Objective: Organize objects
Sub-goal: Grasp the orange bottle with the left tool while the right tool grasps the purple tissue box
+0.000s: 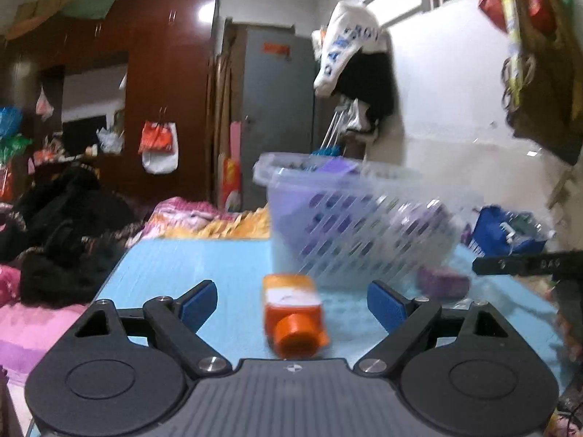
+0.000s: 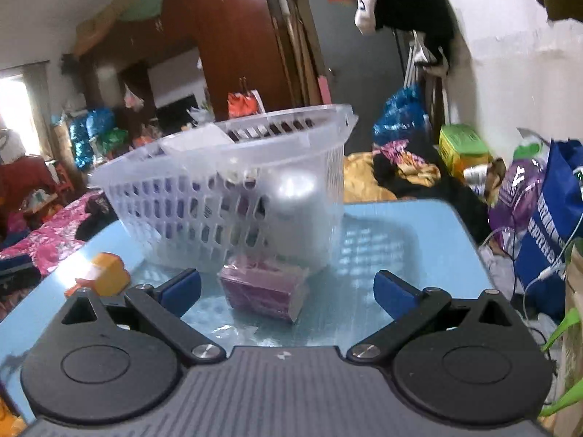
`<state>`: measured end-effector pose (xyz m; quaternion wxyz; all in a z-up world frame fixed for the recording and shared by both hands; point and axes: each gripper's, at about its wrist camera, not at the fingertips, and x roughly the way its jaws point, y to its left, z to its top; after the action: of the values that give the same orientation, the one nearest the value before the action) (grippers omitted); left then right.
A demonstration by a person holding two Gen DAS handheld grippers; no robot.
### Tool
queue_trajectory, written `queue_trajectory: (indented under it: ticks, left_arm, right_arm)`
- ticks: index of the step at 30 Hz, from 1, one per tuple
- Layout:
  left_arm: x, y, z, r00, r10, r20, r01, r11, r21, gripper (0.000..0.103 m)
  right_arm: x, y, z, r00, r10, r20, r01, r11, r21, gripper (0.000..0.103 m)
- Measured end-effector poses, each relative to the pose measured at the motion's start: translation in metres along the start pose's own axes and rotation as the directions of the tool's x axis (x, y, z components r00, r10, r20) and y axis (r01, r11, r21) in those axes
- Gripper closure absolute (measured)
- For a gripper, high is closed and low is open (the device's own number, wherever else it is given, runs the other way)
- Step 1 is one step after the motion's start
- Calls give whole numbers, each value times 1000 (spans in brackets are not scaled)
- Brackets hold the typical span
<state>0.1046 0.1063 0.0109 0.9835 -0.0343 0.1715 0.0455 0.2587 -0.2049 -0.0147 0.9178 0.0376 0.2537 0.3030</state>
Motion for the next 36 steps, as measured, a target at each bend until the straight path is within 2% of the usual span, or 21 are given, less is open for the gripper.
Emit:
queue_trajectory:
  ticks: [2,5,14,19,23,25,27,31,36]
  left_arm:
    - [7,5,0,1000,-5,-15,5,1000,-24,11]
    - [19,0,-2,999,-10,-46,10,1000,-1,11]
    - [40,-2,-8,989,34,-146,-28,999,41,11]
    - [47,-4,-11,981,47,-188,-37,998,56,11]
    - [51,-2,-11,978,46,-203,-37,998,50,12]
    - [54,-1,-11,974,43,-222,-34,999,42,17]
    - [57,0,-12,969,38,-244,-30,999,37,32]
    - [57,2,-14,968,27,-249,-17,999,39,51]
    - [49,11,-16,978,-17,-206,14,1000,-13,51]
  right_arm:
    - [11,4,-2,999,21,-45,-21,1000,5,0]
    - [22,9,-6,997,-6,-75,4,1000,-21,0]
    - [35,18,-8,993,-73,-90,69,996,-48,2]
    - [41,19,-8,990,-75,-122,69,996,-50,13]
    - [39,8,-8,991,-53,-120,55,998,12,22]
    - [38,6,-9,992,-51,-115,54,998,25,28]
    - [37,5,-10,993,-44,-113,47,999,23,33]
    - [33,4,-10,994,-37,-104,41,998,39,35]
    - [30,1,-8,996,-19,-87,25,997,67,36]
